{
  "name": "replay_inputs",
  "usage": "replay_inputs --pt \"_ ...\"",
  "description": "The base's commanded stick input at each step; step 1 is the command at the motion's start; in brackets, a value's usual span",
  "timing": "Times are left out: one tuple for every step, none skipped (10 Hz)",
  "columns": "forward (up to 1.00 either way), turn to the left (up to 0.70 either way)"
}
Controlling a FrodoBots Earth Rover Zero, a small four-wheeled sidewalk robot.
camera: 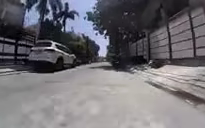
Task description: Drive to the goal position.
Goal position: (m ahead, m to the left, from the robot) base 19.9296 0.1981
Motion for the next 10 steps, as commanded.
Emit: replay_inputs --pt "1.00 0.00" --pt "1.00 0.00" --pt "1.00 0.00" --pt "1.00 0.00" --pt "1.00 0.00" --pt "1.00 0.00" --pt "1.00 0.00" --pt "1.00 0.00" --pt "1.00 0.00" --pt "1.00 0.00"
